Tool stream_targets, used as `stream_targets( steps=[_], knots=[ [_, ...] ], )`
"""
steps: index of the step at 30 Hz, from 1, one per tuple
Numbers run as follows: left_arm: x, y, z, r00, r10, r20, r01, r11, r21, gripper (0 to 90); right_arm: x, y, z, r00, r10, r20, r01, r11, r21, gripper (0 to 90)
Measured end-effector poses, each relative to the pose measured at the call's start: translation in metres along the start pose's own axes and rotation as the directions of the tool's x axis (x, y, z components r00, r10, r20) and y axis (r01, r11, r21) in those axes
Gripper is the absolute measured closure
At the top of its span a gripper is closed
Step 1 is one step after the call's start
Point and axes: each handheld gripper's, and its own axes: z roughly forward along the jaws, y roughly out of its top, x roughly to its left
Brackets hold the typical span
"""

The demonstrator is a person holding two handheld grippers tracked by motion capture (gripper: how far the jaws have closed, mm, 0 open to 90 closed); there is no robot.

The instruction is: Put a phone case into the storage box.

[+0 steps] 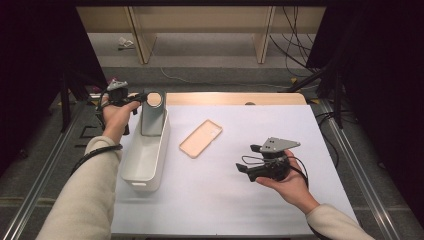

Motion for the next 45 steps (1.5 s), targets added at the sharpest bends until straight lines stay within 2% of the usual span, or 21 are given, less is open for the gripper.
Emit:
stream_targets(
  steps=[33,41,45],
  knots=[
    [0.0055,-0.0037,0.0048,0.9990,0.028,-0.034,-0.027,0.9985,0.048,77.8,0.0003,0.0001,0.0002,1.0000,0.002,-0.003,-0.002,1.000,0.000,16.2],
    [0.0056,-0.0062,0.0072,0.9975,0.048,-0.052,-0.045,0.9966,0.069,76.5,0.0001,0.0001,0.0003,1.0000,0.002,-0.003,-0.002,1.000,-0.002,16.2],
    [0.0061,-0.0067,0.0078,0.9952,0.070,-0.068,-0.065,0.9943,0.085,76.2,0.0001,0.0001,0.0003,1.0000,0.002,-0.003,-0.002,1.000,-0.002,16.3]
  ],
)
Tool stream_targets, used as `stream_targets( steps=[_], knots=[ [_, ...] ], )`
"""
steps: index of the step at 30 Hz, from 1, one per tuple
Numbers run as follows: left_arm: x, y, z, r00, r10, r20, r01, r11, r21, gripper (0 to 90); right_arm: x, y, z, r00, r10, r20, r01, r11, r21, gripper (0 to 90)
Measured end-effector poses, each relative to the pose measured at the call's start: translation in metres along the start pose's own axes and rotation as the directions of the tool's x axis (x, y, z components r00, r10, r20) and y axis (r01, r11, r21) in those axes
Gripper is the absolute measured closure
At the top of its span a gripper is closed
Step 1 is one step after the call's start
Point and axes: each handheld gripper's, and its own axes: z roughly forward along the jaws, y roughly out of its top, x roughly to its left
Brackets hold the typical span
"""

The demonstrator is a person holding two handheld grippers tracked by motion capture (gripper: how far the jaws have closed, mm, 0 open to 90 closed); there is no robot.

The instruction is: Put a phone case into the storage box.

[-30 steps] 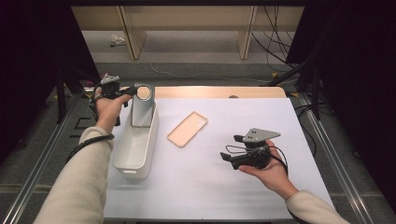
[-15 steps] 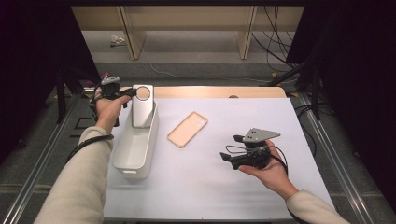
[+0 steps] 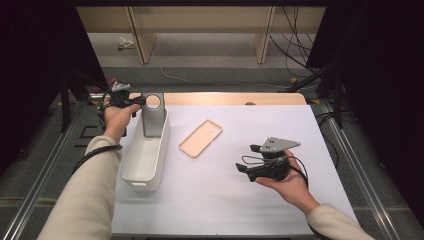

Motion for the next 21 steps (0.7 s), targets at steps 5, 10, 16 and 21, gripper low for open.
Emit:
stream_targets(
  steps=[5,10,16,21],
  knots=[
    [-0.001,-0.001,0.001,0.9999,0.003,-0.016,-0.003,0.9999,0.010,73.7,0.000,0.000,0.000,1.0000,-0.001,0.000,0.001,1.000,0.001,16.3],
    [-0.001,-0.001,0.000,0.9995,-0.001,-0.033,0.001,1.0000,0.004,68.4,0.000,0.000,0.000,1.0000,-0.001,0.000,0.001,1.000,-0.001,16.3],
    [-0.002,0.004,-0.008,0.9985,0.000,-0.055,0.000,1.0000,0.002,52.9,0.000,0.000,0.000,1.0000,-0.001,0.004,0.001,1.000,0.001,16.3],
    [-0.004,0.008,-0.020,0.9988,-0.005,-0.050,0.004,0.9999,-0.015,35.6,0.001,0.001,0.001,1.0000,-0.003,0.003,0.003,1.000,0.001,16.3]
  ],
)
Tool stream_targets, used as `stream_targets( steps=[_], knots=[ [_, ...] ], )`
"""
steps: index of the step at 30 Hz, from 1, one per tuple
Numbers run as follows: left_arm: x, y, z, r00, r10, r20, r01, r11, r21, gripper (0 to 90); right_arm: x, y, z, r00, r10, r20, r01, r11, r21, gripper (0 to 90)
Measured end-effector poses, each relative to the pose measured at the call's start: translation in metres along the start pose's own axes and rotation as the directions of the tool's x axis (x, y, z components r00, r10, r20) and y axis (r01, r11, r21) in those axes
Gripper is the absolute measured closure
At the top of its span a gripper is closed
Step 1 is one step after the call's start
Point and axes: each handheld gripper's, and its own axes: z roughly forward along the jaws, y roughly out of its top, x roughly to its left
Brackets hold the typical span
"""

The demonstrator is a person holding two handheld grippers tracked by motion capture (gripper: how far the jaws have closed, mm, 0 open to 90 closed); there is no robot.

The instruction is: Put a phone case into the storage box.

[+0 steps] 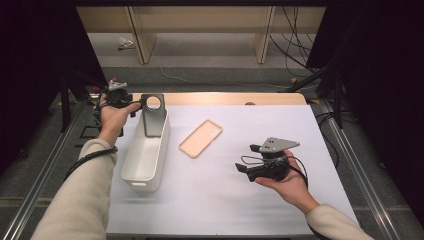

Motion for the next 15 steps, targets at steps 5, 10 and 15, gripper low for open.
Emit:
stream_targets(
  steps=[5,10,15],
  knots=[
    [-0.002,-0.001,-0.011,1.0000,0.002,0.004,-0.002,1.0000,0.000,24.6,0.000,0.000,0.000,1.0000,-0.001,0.001,0.001,1.000,-0.002,16.3],
    [-0.007,-0.004,-0.028,0.9988,0.001,0.050,-0.001,1.0000,0.004,26.6,0.000,0.000,0.000,1.0000,0.001,0.003,-0.001,1.000,-0.004,16.2],
    [-0.014,-0.011,-0.041,0.9977,0.007,0.068,-0.006,0.9998,-0.017,20.7,0.000,0.001,0.000,1.0000,0.003,0.005,-0.003,1.000,-0.005,16.2]
  ],
)
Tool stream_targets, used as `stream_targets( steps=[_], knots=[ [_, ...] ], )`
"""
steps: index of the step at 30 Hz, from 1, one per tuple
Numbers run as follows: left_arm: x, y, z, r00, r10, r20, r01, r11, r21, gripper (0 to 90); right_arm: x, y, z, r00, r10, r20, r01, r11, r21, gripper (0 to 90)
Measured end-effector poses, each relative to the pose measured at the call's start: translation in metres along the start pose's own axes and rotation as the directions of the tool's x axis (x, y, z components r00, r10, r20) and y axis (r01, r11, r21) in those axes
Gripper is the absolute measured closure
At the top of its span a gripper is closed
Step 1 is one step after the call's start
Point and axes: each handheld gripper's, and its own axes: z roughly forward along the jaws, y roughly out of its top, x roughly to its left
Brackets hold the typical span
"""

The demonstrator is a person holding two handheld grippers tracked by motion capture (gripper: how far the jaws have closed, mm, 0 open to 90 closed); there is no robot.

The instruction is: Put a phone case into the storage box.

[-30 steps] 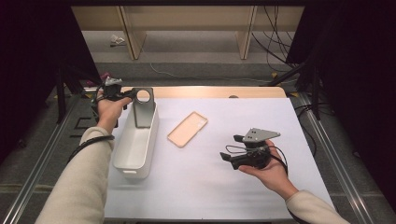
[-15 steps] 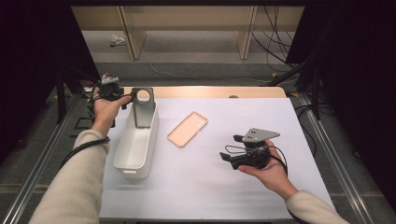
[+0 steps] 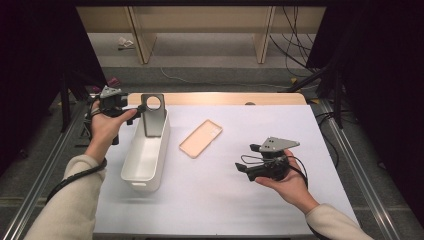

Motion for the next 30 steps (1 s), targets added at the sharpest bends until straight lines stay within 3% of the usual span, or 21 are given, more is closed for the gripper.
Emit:
stream_targets(
  steps=[5,17,21,30],
  knots=[
    [-0.011,-0.007,-0.012,0.9995,0.008,0.032,-0.008,1.0000,0.005,16.1,-0.001,0.000,0.000,1.0000,0.004,0.002,-0.004,1.000,0.001,16.2],
    [-0.037,-0.032,-0.045,0.9977,0.034,0.059,-0.030,0.9978,-0.060,10.1,-0.002,0.001,0.000,0.9999,0.008,0.007,-0.008,1.000,0.000,16.2],
    [-0.050,-0.047,-0.055,0.9934,0.060,0.098,-0.055,0.9970,-0.055,9.5,-0.002,0.001,0.001,0.9999,0.007,0.008,-0.007,1.000,-0.004,16.2],
    [-0.063,-0.068,-0.070,0.9909,0.054,0.124,-0.044,0.9958,-0.081,9.2,-0.003,0.003,0.002,0.9999,0.012,0.009,-0.012,1.000,-0.009,16.2]
  ],
)
